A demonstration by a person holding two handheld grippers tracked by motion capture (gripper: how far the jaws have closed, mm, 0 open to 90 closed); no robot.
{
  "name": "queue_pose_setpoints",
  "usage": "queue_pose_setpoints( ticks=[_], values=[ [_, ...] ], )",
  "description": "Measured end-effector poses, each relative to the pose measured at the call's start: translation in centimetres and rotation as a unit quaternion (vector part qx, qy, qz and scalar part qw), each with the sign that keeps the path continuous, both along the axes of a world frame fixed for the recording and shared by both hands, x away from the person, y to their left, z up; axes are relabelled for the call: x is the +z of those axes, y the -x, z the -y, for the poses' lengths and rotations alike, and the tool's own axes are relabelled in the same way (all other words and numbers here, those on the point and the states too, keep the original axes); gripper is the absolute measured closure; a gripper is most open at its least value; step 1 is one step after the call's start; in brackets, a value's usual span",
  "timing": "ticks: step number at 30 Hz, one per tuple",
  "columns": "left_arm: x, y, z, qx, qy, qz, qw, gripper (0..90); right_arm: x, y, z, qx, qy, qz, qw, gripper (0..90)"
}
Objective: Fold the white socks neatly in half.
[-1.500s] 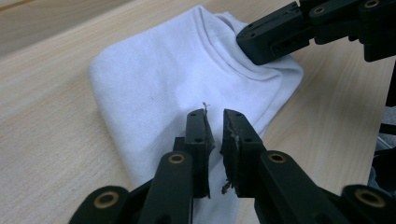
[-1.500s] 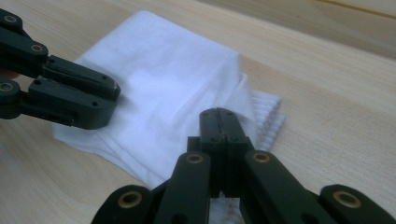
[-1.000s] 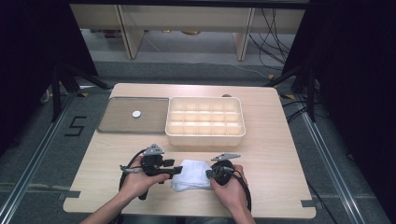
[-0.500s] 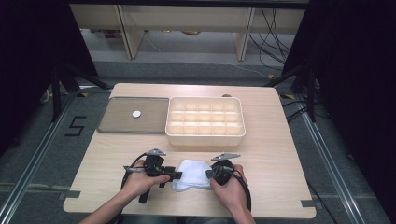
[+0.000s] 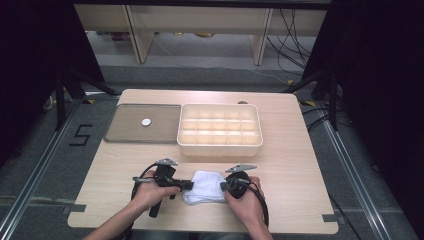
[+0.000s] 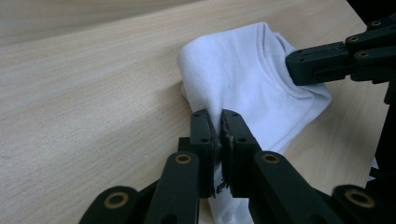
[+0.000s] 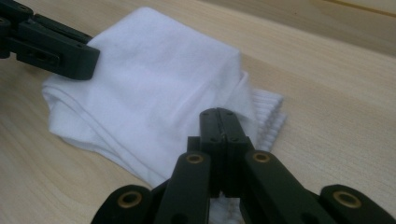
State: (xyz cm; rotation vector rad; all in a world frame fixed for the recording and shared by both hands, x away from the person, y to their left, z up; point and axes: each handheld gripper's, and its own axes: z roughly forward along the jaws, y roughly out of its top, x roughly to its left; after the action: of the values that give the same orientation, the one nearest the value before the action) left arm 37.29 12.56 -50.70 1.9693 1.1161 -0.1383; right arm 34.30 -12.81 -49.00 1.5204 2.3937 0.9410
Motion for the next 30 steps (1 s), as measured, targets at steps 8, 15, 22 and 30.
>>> queue_pose_setpoints(
  ticks=[8, 15, 22, 30],
  values=[
    [1.2, 0.0, -0.2, -0.003, 0.042, -0.005, 0.9991, 83.8, 0.1, 0.0, -0.1, 0.000, 0.004, -0.001, 1.0000, 90.0],
    [2.1, 0.0, 0.0, -0.007, 0.053, -0.003, 0.9986, 83.8, 0.0, 0.0, -0.1, 0.001, 0.003, -0.001, 1.0000, 90.0],
    [2.3, 0.1, 0.1, -0.011, 0.054, -0.002, 0.9985, 83.9, 0.5, -0.1, -0.2, 0.004, 0.004, -0.006, 1.0000, 88.4],
    [2.5, 0.2, 0.2, -0.011, 0.046, 0.003, 0.9989, 83.9, 2.2, -0.2, -1.8, 0.031, -0.009, 0.021, 0.9993, 90.0]
  ],
)
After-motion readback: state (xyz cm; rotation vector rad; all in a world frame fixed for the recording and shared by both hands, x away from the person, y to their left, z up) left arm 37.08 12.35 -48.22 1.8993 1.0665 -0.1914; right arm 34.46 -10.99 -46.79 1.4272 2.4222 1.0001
